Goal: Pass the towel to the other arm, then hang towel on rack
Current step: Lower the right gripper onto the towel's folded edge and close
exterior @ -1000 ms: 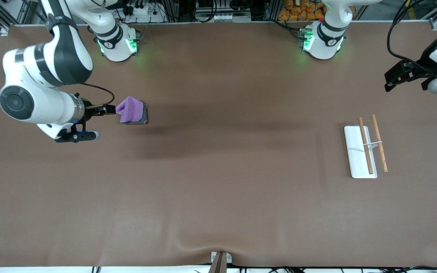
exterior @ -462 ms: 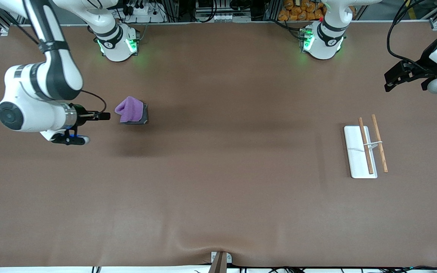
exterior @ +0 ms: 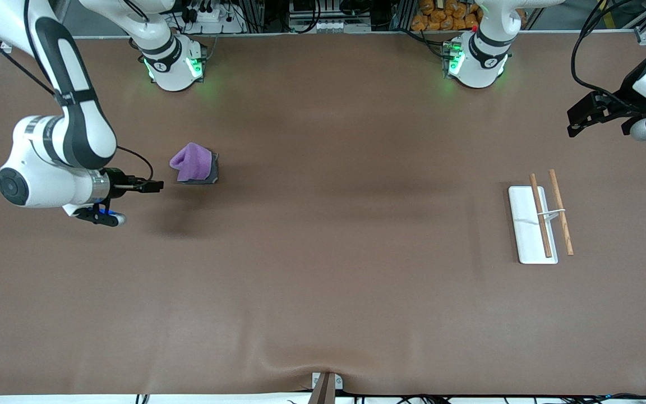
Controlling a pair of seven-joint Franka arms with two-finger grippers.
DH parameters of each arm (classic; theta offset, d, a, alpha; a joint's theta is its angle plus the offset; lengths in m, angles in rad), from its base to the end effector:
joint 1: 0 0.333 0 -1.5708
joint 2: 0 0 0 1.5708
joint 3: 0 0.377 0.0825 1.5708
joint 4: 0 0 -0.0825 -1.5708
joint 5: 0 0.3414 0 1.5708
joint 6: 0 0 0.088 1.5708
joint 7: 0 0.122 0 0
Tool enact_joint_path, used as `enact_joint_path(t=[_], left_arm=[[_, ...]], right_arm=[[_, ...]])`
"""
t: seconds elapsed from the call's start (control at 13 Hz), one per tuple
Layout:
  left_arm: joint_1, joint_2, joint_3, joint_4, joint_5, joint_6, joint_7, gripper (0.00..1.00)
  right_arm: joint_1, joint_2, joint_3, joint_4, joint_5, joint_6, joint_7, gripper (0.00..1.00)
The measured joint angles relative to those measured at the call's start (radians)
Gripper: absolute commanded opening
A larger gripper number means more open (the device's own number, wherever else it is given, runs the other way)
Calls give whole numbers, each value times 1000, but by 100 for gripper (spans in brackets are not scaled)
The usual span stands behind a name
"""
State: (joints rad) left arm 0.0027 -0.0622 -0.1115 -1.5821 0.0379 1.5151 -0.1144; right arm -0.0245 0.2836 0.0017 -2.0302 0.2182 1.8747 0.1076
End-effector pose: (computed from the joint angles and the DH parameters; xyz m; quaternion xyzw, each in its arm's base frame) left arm 0.4806 -0.0501 0.6917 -0.9997 -0.0039 0.0001 0.0225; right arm 0.5215 0.0076 0.3554 -0.9646 0.1175 0.2203 0.0853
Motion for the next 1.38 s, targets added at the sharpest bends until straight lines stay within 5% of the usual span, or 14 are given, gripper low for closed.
enact_joint_path(t=[0.23,0.69,1.38], left_arm=[[0,0,0,0,0,0,0,100],[0,0,0,0,0,0,0,100],[3,0,7,0,0,0,0,100]], right_arm=[[-7,55,0,-39,75,69,0,100],[11,111,15,-64,92,113,0,75],[109,112,13,-113,140,131,-25,75]])
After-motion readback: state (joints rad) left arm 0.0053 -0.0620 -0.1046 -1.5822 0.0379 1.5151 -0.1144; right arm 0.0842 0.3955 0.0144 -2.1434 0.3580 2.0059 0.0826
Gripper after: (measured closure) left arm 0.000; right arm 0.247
